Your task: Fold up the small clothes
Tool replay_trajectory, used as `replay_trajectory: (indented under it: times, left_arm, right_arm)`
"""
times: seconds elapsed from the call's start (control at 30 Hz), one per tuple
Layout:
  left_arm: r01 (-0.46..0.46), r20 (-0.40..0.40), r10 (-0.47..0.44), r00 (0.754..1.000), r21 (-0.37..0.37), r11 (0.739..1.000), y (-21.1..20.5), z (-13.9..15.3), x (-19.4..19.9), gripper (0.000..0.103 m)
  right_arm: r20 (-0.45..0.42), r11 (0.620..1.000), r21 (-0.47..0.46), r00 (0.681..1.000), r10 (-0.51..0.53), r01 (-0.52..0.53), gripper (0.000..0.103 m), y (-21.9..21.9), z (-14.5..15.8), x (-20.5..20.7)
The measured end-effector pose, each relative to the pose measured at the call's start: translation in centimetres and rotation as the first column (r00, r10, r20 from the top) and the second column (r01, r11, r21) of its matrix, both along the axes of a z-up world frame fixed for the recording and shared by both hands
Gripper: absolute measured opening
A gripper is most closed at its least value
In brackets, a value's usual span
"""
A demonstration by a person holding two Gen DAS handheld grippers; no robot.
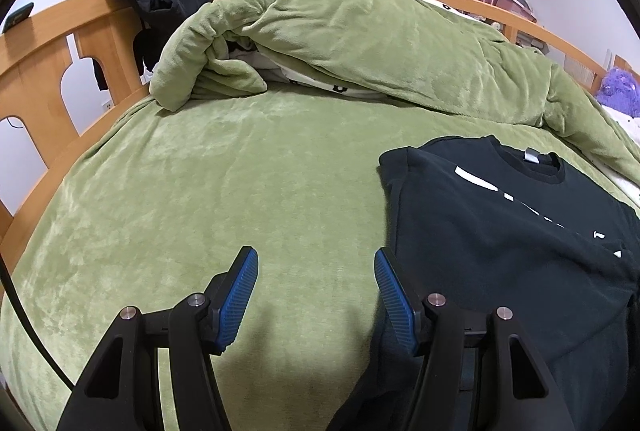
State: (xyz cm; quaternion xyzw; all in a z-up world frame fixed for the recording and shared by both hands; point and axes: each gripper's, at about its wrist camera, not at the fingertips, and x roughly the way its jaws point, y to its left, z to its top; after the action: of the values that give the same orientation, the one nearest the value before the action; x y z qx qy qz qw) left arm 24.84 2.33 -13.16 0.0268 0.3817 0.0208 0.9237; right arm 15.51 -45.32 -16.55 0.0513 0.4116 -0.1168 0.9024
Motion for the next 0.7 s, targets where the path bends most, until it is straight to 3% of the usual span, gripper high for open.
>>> replay_trajectory:
  times: [0.07, 0.3, 0.5, 0.7]
  left_arm:
    - [0.002, -0.004, -0.002, 1.0, -0.011, 1.0, -0.5, 0.3, 0.1, 0.059]
    - [0.02, 0.022, -0.02, 1.0, -0.005, 1.0, -3.2, 2.0, -0.1, 0.059]
    - [0.008, 0.052, -0.01, 0.999, 0.038, 0.999, -5.3, 2.4, 0.0, 0.059]
    - [-0.008, 0.03, 0.005, 1.0, 0.084, 0.996, -6.7, 0.9, 0.6, 0.059]
  right_arm:
    - [0.025, 0.999, -0.006, 0.999, -0.046, 0.046, 0.045, -1.7, 1.5, -0.8]
    - [0.059, 0.968, -0.069, 0.97, -0.236, 0.24, 0.062, -12.4, 5.0, -6.1]
    - [0.01, 0.916, -0.102, 0.921, -0.39, 0.388, 0.066, -22.8, 2.3, -11.6]
    - [-0.02, 0.874, -0.028, 0.874, -0.486, 0.486, 0.066, -30.2, -1.6, -13.8]
